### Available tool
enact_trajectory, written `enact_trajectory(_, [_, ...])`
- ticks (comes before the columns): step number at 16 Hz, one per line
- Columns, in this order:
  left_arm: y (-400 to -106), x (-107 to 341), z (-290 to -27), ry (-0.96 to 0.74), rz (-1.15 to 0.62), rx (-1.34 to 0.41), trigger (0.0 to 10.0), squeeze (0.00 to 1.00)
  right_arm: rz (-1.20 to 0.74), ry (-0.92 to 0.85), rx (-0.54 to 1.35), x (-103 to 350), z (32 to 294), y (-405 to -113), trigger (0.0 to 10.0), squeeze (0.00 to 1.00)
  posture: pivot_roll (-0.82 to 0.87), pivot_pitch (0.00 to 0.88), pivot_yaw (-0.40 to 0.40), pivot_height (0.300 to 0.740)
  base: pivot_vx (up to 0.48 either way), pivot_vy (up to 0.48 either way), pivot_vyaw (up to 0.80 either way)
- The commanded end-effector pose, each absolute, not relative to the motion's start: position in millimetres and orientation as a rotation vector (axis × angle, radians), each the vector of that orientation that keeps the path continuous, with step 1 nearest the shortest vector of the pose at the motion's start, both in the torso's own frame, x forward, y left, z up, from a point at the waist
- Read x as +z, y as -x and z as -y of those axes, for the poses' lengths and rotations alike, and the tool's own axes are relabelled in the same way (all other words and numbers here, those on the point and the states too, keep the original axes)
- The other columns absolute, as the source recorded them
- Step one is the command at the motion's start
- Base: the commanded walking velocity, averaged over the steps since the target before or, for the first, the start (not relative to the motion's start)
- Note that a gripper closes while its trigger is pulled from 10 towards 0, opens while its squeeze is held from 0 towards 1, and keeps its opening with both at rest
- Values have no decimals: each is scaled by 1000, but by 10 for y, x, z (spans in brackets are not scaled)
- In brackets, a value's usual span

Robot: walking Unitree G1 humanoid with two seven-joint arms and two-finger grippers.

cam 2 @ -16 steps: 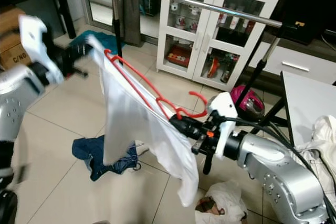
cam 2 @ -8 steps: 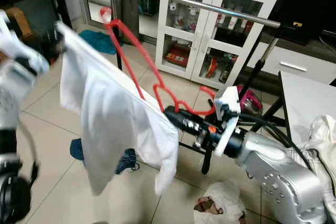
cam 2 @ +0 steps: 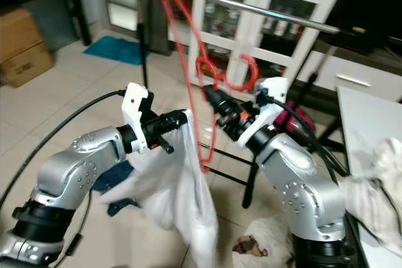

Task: Hang hanger

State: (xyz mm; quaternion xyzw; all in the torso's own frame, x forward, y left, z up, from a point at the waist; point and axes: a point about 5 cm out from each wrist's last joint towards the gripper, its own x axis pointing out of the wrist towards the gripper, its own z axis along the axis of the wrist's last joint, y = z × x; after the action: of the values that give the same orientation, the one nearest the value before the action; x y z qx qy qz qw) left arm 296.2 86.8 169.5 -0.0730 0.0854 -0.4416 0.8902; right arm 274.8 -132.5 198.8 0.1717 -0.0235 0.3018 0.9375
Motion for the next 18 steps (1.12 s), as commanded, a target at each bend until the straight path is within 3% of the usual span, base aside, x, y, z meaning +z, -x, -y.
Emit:
enact_trajectory(1, [-2928, 1725, -864, 139, -162, -923, 0, 0, 71, -349, 535, 2025, 1389, -2794, 0, 0, -48, 0, -55, 740, 0, 0, 0])
enact_trajectory(2, [-2912, 1727, -892, 143, -161, -909, 0, 0, 75, -345, 499, 2024, 1404, -2805, 0, 0, -53, 0, -51, 740, 0, 0, 0])
enact_trajectory(3, [-2823, 1840, -1108, 182, -98, -831, 0, 0, -40, -190, 323, 1823, 1580, -2802, 10000, 0, -61, 0, -47, 740, 0, 0, 0])
enact_trajectory(4, [-2763, 1893, -1212, 181, -60, -788, 4275, 0, -71, -144, 298, 1748, 1634, -2746, 10000, 0, -59, 0, -50, 740, 0, 0, 0])
enact_trajectory(5, [-2717, 1913, -1278, 166, -46, -749, 9529, 0, -102, -127, 259, 1694, 1673, -2709, 10000, 0, -53, 0, -54, 740, 0, 0, 0])
enact_trajectory(6, [-2669, 1899, -1422, 125, -55, -649, 10000, 0, -73, -145, 239, 1713, 1699, -2653, 10000, 0, -44, 0, -55, 740, 0, 0, -800])
enact_trajectory(13, [-2534, 1576, -1914, -22, -157, -178, 10000, 0, -88, -169, 258, 1652, 1581, -2442, 10000, 0, -32, 0, -65, 740, 0, 0, -796])
enact_trajectory(18, [-2610, 1580, -1724, -77, -138, -264, 10000, 0, -3, -166, 260, 1820, 1532, -2434, 10000, 0, -51, 0, -43, 740, 0, 0, -800])
